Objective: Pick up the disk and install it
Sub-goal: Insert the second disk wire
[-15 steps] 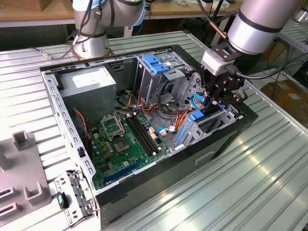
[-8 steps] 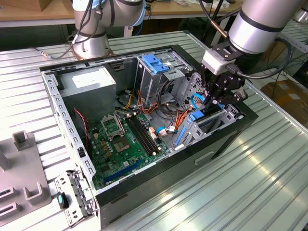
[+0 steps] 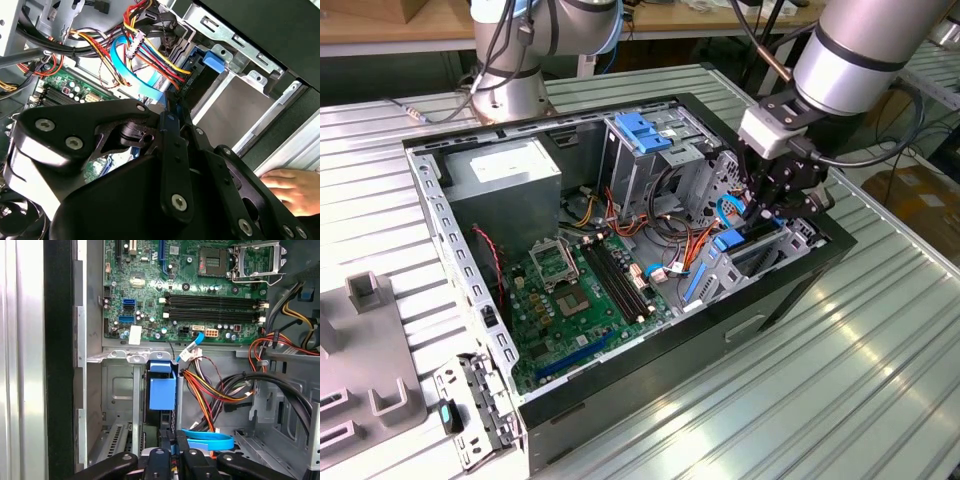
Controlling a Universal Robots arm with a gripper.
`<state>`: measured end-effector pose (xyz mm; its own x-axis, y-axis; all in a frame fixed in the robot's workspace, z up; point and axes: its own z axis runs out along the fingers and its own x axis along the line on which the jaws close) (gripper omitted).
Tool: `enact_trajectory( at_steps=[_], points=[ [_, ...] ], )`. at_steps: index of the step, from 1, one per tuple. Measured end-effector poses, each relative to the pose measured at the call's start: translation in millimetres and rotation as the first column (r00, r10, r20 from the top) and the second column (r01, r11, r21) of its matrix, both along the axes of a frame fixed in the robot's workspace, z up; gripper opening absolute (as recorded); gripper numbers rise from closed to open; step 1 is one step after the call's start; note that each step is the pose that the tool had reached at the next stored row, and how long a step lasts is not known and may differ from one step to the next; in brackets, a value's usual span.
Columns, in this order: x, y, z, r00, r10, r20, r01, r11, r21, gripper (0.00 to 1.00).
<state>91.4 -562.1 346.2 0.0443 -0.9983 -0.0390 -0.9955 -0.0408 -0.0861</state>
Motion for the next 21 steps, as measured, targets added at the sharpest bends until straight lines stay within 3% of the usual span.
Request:
enact_trajectory(
  at_steps=[11,21],
  points=[
    [0.0,-0.1,2.5,1.0000,-0.004,0.0002,0.004,1.0000,0.0016,0.16],
    [0.0,-1.8,1.7,0.9996,-0.030,0.0003,0.030,0.9996,0.0014,0.16]
  ],
)
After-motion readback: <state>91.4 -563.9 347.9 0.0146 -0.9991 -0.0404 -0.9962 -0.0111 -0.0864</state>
